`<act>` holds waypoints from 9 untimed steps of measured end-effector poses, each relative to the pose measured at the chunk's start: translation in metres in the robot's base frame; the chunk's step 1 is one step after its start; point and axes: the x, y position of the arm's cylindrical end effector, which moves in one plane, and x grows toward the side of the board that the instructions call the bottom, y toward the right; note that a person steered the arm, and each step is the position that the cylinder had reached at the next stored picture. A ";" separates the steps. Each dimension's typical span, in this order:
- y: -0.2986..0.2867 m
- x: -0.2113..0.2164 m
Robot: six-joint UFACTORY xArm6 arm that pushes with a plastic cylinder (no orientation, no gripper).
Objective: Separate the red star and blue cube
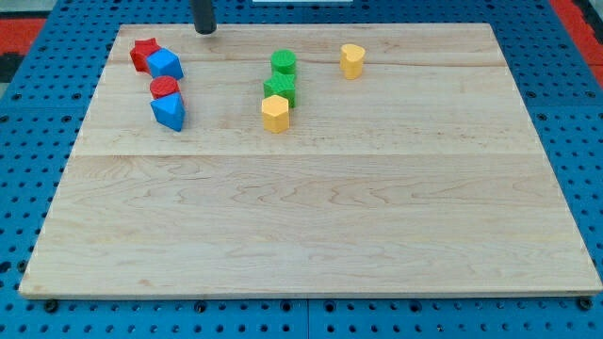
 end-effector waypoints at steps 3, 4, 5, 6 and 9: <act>-0.092 -0.001; -0.130 -0.001; -0.155 0.002; -0.155 0.016; -0.031 0.076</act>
